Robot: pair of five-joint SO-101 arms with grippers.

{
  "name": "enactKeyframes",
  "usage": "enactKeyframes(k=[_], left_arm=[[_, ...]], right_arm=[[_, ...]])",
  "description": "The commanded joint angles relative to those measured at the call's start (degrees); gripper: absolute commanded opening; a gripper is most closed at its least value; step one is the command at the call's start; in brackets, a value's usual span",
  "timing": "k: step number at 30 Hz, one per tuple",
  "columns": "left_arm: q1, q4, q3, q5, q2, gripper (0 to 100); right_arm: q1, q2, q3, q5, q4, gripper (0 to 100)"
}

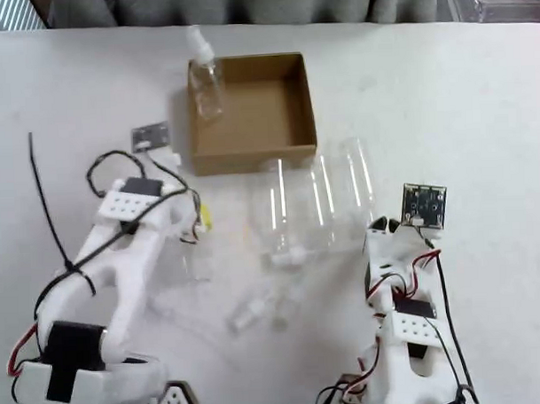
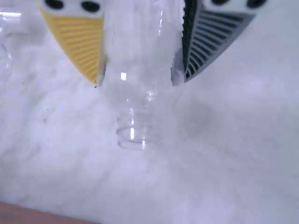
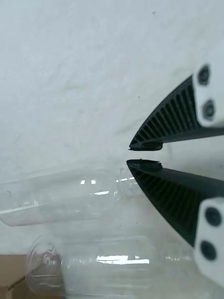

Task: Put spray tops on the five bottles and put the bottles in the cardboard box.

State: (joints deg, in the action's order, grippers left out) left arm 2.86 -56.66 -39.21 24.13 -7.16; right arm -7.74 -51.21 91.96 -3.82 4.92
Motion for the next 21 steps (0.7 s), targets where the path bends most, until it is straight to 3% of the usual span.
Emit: enactKeyframes(k=[1,4,9,11,15,19,21], left_arm=[[-6.73,1.14,3.43,-0.62,-3.47,3],[-11.74,3.34,3.52,-0.62,-3.47,3],[-19.03,7.74,3.52,-0.18,-3.47,3],[-21.32,8.88,3.52,2.90,-3.47,3],[-27.56,8.79,5.54,7.74,-3.38,3],[-32.31,8.70,6.95,7.91,-3.30,3],[-34.24,8.70,7.30,7.91,-3.30,3]], right_arm=[[-2.15,-0.92,-5.63,-0.70,7.43,1.6],[-3.74,-0.92,-13.01,-1.93,20.26,1.7],[0.75,-0.92,-25.93,-17.76,40.40,1.8],[4.18,-0.92,-30.95,-19.96,45.93,1.8],[15.34,-0.92,-39.12,-19.96,57.36,1.8],[30.37,-0.92,-40.18,-19.34,60.97,1.8],[37.41,-0.84,-40.18,-15.21,61.23,1.8]])
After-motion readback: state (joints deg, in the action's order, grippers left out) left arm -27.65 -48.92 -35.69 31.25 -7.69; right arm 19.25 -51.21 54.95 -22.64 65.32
